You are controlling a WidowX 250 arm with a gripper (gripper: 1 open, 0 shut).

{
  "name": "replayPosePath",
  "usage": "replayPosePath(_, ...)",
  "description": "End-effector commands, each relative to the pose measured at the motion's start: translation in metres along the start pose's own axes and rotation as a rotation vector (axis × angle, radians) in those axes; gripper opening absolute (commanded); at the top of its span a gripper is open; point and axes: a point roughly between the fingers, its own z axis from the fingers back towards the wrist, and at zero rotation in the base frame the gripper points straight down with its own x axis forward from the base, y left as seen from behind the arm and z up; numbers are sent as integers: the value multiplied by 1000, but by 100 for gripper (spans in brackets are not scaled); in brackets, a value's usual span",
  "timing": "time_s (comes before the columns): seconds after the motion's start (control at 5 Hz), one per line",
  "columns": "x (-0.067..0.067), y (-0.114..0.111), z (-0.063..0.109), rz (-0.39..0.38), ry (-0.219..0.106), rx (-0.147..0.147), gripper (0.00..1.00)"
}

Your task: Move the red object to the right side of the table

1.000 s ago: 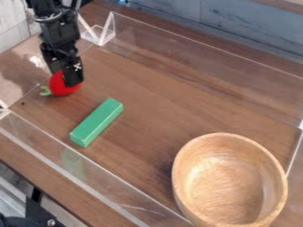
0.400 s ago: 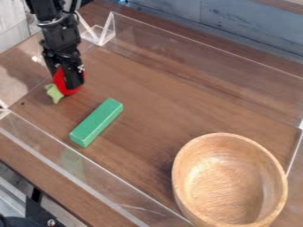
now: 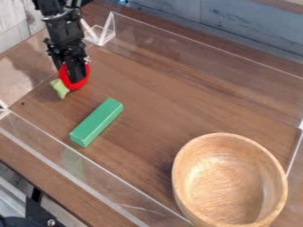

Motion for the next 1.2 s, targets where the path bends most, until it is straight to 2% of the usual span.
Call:
replayPosePath(0.0, 9, -5, 16, -85, 14, 3, 0)
replayPosePath(0.2, 10, -10, 14, -158, 70, -25, 0)
replayPosePath(0.6, 12, -44, 12, -221, 65, -57, 0)
replayPosePath(0.8, 13, -59, 6, -321, 88, -67, 0)
replayPosePath(1.0, 11, -63, 13, -379, 85, -77, 0)
